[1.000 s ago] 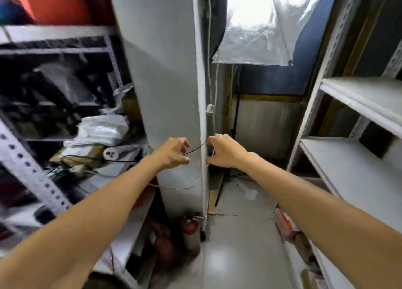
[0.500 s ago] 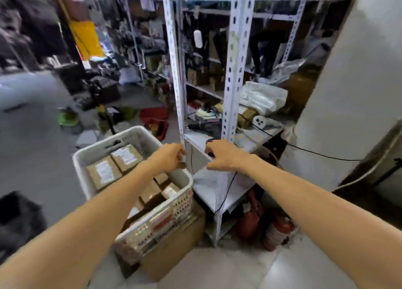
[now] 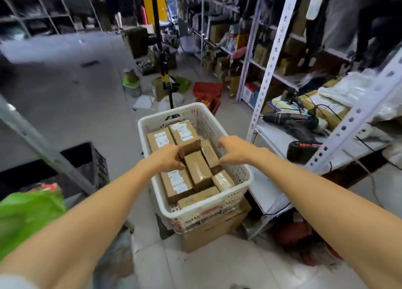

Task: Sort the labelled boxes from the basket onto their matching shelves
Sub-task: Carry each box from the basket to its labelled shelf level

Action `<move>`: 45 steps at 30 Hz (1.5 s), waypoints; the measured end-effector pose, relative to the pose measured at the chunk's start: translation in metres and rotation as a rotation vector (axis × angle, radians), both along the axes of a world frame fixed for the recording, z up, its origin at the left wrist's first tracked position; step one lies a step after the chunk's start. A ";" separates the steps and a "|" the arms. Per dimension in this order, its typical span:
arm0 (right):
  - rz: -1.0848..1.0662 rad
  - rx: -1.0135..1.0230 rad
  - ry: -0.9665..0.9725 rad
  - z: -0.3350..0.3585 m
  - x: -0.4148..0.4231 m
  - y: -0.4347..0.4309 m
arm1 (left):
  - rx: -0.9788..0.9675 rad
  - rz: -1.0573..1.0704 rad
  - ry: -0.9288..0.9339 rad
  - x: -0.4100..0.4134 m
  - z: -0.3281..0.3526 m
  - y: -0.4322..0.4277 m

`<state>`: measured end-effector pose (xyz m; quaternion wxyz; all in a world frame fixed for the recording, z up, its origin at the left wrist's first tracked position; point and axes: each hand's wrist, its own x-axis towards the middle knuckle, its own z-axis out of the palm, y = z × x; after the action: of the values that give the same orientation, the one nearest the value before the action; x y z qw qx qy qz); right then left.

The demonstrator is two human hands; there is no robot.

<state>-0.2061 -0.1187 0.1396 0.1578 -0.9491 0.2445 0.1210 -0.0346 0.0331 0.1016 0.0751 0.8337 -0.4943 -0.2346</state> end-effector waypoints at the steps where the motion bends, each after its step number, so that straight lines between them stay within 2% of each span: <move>1: 0.018 0.000 0.008 -0.004 0.009 -0.001 | 0.004 0.008 0.003 0.006 -0.003 -0.001; 13: 0.198 0.067 0.053 -0.052 0.130 -0.080 | 0.019 0.208 0.109 0.078 -0.045 -0.064; 22: 0.169 0.211 0.185 -0.131 0.170 -0.142 | 0.113 0.225 0.192 0.096 -0.099 -0.134; 25: 0.164 0.224 0.300 -0.165 0.171 -0.147 | 0.176 0.205 0.256 0.097 -0.131 -0.136; 30: 0.091 0.324 0.374 -0.225 0.166 -0.141 | 0.301 0.233 0.364 0.096 -0.201 -0.123; 36: 0.197 0.376 0.544 -0.313 0.144 -0.104 | 0.373 0.250 0.472 0.072 -0.282 -0.105; 39: 0.326 0.326 0.576 -0.356 0.131 -0.082 | 0.364 0.242 0.452 0.062 -0.317 -0.092; 43: 0.607 0.137 0.606 -0.399 0.126 -0.058 | 0.341 0.258 0.447 0.071 -0.344 -0.084; 45: 0.645 0.063 0.633 -0.417 0.125 -0.045 | 0.328 0.307 0.442 0.076 -0.353 -0.083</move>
<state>-0.0812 -0.1634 -0.2770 0.0584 -0.8878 -0.0312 0.4555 0.0418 -0.0495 -0.2512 0.0798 0.8285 -0.2899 -0.4724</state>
